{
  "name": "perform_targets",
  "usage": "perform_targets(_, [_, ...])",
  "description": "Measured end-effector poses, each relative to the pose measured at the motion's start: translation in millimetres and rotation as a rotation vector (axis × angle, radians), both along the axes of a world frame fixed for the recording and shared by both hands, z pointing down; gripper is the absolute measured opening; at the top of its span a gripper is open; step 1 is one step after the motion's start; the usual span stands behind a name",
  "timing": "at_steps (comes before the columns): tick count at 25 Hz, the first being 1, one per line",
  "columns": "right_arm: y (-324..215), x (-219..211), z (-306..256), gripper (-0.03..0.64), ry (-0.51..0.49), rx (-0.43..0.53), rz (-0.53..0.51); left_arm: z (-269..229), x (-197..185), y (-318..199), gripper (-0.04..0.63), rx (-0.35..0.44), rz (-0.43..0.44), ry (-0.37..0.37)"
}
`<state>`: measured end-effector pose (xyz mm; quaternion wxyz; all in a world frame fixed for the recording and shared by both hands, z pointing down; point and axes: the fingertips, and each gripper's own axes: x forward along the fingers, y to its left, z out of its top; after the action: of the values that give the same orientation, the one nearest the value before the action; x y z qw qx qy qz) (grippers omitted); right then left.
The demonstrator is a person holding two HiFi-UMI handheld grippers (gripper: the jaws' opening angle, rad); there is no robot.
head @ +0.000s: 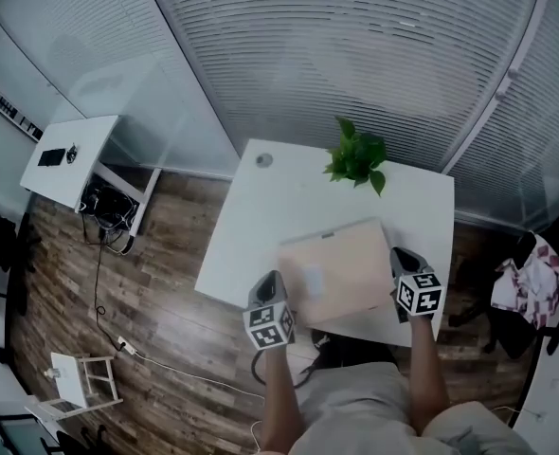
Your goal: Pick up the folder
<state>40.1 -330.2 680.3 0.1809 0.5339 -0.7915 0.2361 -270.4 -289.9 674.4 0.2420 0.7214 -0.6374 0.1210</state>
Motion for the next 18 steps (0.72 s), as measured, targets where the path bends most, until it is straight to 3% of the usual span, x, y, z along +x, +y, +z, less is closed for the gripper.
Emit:
perform_targets(2, [-1.6, -2.8, 6.5, 0.003, 0.013, -0.013, -0.027, 10.7, -0.1, -1.5, 0.009, -0.029, -0.011, 0.005])
perform_targets(5, [-2.7, -7.6, 15.8, 0.062, 0.025, -0.036, -0.074, 27.1, -3.3, -3.3, 0.011, -0.080, -0.021, 0.018])
perform_targets(9, [-2.8, -4.9, 28.1, 0.082, -0.010, -0.075, -0.080, 41.2, -1.8, -1.0, 0.011, -0.131, 0.004, 0.101])
perform_targets(13, [-5.1, 0.0, 37.9, 0.115, 0.085, -0.098, -0.132, 45.9, -3.1, -0.4, 0.014, -0.135, -0.005, 0.134])
perform_targets(16, [-7.8, -0.2, 43.6, 0.143, 0.080, -0.122, -0.152, 54.2, -3.5, -2.4, 0.164, -0.157, -0.006, 0.167])
perform_targets(18, [-7.3, -1.7, 47.1, 0.165, 0.045, -0.149, -0.155, 61.3, 0.1, -0.8, 0.200, -0.184, 0.006, 0.195])
